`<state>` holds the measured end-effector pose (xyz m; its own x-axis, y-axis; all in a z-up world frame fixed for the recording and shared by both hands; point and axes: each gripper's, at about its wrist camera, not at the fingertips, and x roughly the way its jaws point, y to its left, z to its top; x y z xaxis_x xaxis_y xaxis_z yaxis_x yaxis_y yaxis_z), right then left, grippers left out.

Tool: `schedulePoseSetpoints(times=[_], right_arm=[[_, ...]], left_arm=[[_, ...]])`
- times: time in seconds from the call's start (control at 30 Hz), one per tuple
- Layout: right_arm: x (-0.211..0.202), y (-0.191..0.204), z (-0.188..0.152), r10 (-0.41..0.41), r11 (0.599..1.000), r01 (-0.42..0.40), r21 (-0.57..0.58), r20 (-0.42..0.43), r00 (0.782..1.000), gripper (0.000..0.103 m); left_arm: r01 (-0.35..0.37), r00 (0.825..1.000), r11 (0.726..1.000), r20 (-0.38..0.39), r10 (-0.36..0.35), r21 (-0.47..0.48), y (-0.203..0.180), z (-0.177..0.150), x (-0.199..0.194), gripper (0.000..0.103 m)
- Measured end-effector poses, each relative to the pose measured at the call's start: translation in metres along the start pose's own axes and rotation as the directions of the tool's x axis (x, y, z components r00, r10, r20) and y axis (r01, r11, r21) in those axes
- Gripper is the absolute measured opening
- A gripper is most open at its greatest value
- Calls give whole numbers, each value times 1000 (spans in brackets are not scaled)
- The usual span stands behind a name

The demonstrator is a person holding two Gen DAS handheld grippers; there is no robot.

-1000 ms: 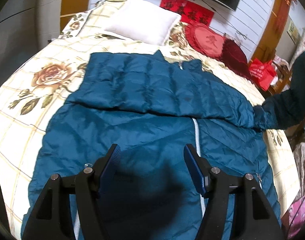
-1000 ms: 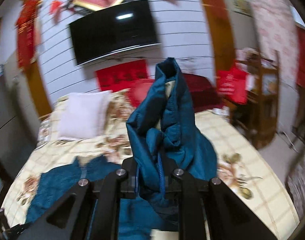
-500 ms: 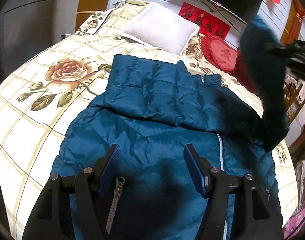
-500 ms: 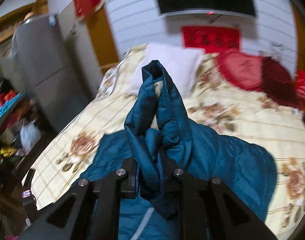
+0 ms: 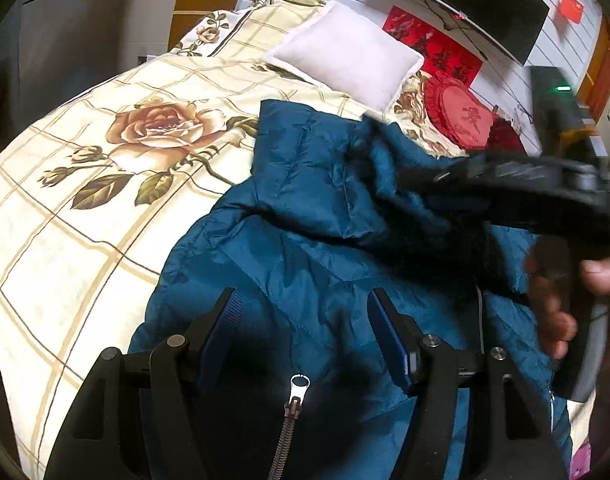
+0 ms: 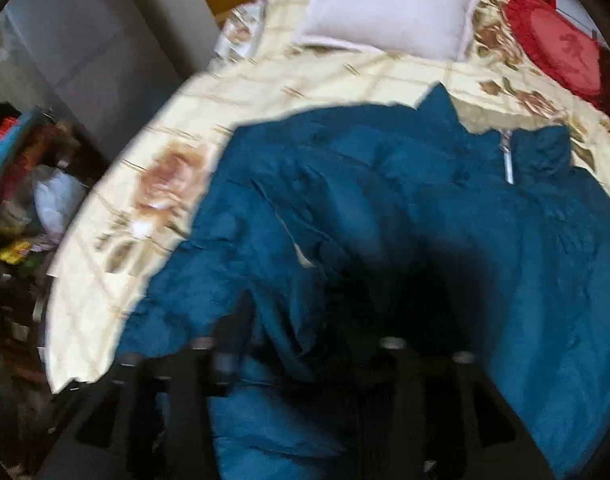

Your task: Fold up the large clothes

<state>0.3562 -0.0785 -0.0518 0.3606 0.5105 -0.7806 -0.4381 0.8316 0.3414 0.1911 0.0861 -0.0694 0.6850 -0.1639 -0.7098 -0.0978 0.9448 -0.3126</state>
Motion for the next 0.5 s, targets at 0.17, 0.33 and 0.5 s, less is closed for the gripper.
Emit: schedulePoseSetpoints(times=[0.17,0.33,0.5], right_arm=[[-67,-1,-4,-22,999,25,-29,99,995,65],[-120,-34,-39,-80,997,78,19,128,989,67],[-156,-63,-86,-153,988,151,25,121,981,67]], left_arm=[[26,1000,1000,13,-26,4,-6,0,-2,48],[66,997,998,28,-66,14,-22,10,-7,48],[88,996,995,17,-89,57,-45,31,5,48]])
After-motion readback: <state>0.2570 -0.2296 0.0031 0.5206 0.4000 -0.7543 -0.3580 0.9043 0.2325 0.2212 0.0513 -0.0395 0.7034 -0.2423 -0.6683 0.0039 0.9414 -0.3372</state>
